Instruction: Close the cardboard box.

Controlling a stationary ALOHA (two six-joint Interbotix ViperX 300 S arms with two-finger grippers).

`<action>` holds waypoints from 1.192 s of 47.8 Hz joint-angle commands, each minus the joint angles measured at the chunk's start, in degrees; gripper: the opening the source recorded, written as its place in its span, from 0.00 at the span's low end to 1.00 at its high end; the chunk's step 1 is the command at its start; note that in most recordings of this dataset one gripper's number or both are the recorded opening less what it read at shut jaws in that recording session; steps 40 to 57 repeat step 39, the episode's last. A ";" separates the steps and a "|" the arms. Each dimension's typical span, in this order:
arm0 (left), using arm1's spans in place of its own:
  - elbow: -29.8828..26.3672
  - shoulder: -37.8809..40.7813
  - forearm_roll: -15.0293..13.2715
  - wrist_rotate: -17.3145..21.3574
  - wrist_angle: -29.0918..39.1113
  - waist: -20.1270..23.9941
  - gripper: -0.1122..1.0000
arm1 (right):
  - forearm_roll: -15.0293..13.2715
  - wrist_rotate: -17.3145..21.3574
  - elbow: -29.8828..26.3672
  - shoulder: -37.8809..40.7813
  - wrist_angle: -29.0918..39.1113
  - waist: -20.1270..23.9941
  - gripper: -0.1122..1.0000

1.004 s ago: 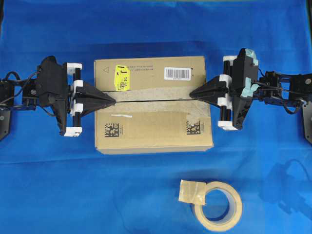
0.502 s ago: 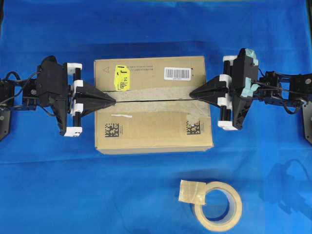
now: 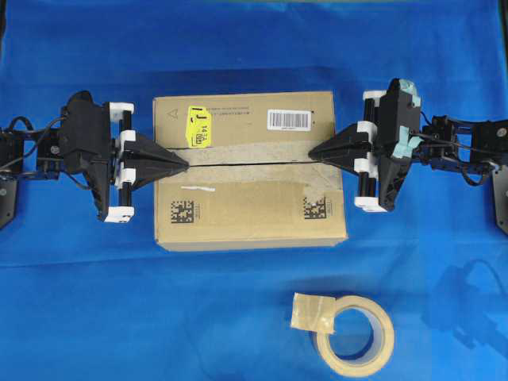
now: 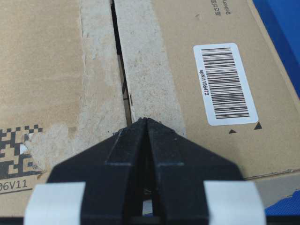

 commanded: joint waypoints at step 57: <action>-0.62 -0.18 -0.09 -0.09 0.79 0.00 0.10 | 0.18 0.00 -0.62 -0.26 -0.26 -0.26 0.10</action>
